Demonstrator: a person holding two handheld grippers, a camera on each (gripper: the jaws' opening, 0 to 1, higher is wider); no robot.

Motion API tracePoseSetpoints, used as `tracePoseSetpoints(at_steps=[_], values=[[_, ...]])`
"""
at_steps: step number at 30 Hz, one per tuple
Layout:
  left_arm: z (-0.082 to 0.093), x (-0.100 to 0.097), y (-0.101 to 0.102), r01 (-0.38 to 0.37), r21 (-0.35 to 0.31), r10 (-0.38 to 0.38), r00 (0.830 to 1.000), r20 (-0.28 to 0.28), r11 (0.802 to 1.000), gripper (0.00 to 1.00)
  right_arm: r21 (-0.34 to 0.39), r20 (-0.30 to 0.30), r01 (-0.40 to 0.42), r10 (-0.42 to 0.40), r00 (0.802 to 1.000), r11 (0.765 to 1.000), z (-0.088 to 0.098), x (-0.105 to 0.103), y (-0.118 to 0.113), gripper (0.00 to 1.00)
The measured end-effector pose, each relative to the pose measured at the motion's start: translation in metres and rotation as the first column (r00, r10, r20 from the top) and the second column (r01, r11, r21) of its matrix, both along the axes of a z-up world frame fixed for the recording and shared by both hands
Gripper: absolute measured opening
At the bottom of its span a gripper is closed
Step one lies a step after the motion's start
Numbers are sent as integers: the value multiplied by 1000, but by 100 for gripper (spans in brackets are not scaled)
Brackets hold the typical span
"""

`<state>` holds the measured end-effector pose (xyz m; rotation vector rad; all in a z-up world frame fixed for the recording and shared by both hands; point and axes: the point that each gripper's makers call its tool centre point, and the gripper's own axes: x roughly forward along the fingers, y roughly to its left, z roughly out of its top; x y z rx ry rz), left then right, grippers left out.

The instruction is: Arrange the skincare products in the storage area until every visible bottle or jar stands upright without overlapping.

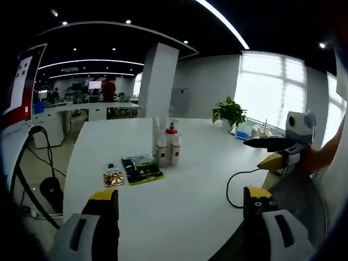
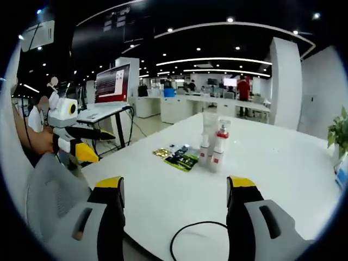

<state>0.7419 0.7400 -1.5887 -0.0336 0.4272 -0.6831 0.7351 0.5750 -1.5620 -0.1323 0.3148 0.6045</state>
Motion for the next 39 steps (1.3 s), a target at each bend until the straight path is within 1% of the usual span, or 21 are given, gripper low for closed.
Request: tracePoseSetpoints(at_steps=[2,4,5,6,7,11,12,16,19,23,28,31,34,39], values=[[-1,-3,-5,28,3,-28,1000,9,1000,98,-17,4,-16,16,1000,1000,-4,-1,4,72],[-10,-8,-7,54,23,-53,998,-23,998,97,-33,-10,-29,29,1000,999,-10,-3,8,72],[-14,-10,-7,63,45,-62,998,-32,997,96,-43,-12,-32,32,999,999,-11,-3,8,71],[-15,-11,-7,69,64,-68,997,-26,996,95,-44,-8,-36,35,999,998,-11,-4,8,70],[-14,-11,-8,71,68,-70,997,-17,995,95,-40,-4,-39,39,999,998,-9,-5,9,69],[-13,-11,-9,73,80,-73,997,-2,994,95,-22,6,-41,42,999,999,-4,-6,9,68],[-14,-11,-8,72,81,-72,997,-4,994,95,-5,14,-43,43,999,999,-1,-7,9,68],[-20,-11,-6,70,86,-68,997,-30,994,94,-4,24,-45,45,999,999,0,-7,10,66],[-20,-11,-7,71,95,-69,997,-27,993,94,-14,35,-50,50,998,999,2,-8,10,64],[-21,-10,-5,66,103,-64,998,-24,992,93,-1,64,-58,58,996,998,9,-10,11,62],[-23,-10,-5,67,113,-63,997,-33,991,93,15,75,-44,43,996,999,12,-8,7,60],[-23,-10,-6,71,117,-68,997,-27,991,93,21,83,-47,45,996,999,14,-8,7,59],[-22,-10,-6,68,115,-66,998,-22,991,93,7,77,-54,53,996,999,12,-9,8,59],[-18,-8,-4,48,99,-48,999,-11,994,93,-1,51,-57,57,997,998,6,-8,7,59]])
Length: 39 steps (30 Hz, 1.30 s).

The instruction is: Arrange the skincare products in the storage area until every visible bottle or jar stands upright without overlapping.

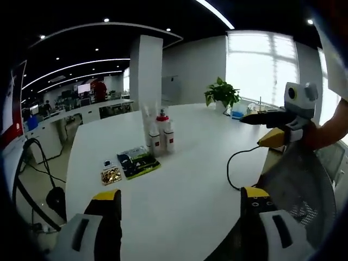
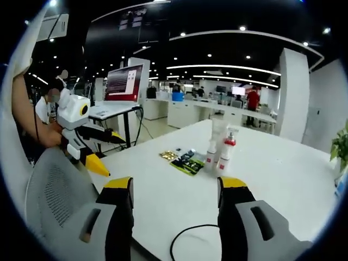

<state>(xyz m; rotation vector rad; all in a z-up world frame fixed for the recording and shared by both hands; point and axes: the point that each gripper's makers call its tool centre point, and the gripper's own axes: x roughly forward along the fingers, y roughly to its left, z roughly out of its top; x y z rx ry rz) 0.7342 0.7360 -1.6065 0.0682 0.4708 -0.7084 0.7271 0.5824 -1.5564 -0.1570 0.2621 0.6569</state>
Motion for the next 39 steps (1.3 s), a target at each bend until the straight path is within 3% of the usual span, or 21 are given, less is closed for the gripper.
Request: tracePoseSetpoints(at_steps=[15,20,27,39], values=[[2,0,0,0,-24,-1,1000,-6,1000,93,-78,-98,34,-41,994,996,-27,7,-6,61],[1,0,-1,0,-29,0,1000,-9,1000,94,-91,-114,38,-48,992,995,-31,7,-7,62],[-2,-7,-12,65,-6,-65,998,-10,998,93,-110,-128,50,-64,990,993,-36,7,-9,63],[1,-2,-3,20,-23,-20,1000,-6,1000,91,-127,-136,53,-70,988,991,-39,7,-11,63]])
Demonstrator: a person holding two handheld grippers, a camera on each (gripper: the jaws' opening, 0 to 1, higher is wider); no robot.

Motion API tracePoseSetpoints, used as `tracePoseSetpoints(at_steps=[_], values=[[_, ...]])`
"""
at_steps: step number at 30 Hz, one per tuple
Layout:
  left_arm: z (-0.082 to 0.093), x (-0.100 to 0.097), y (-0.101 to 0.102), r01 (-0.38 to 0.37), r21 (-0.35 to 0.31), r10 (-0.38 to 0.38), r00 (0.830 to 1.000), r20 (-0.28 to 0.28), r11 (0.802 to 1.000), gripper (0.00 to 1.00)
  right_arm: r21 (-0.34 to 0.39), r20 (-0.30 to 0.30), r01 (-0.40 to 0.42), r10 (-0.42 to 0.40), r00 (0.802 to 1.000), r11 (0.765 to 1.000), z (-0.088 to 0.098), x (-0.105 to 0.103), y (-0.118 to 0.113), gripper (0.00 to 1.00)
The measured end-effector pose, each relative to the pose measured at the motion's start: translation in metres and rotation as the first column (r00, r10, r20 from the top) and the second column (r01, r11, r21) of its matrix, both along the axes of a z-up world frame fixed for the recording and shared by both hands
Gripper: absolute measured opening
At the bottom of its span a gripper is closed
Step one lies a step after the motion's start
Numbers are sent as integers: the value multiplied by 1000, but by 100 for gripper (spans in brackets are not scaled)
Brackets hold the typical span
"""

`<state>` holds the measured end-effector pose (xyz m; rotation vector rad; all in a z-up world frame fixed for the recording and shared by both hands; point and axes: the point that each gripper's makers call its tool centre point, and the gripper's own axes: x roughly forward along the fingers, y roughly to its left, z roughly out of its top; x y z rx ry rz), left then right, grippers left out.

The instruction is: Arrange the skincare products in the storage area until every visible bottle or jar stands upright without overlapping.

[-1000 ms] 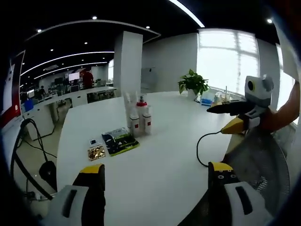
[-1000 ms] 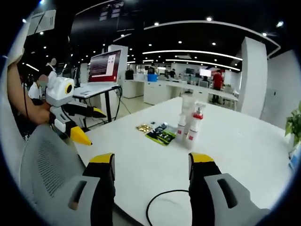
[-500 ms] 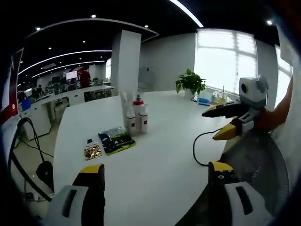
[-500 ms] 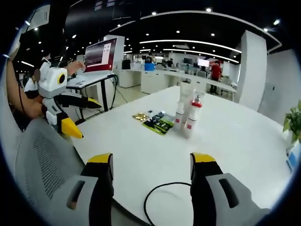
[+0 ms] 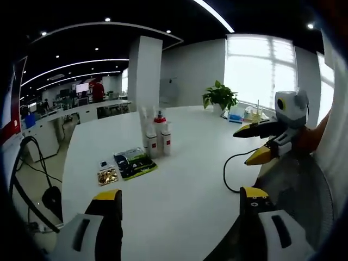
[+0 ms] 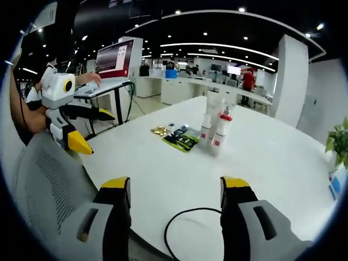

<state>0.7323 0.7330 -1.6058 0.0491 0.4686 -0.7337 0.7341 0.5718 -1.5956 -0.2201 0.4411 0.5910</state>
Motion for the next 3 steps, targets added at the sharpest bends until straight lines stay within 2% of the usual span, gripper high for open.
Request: tracePoseSetpoints(at_steps=[3], values=[[3,1,2,-10,2,10,1000,19,1000,91,-6,-14,-16,16,1000,1000,-3,-2,3,63]])
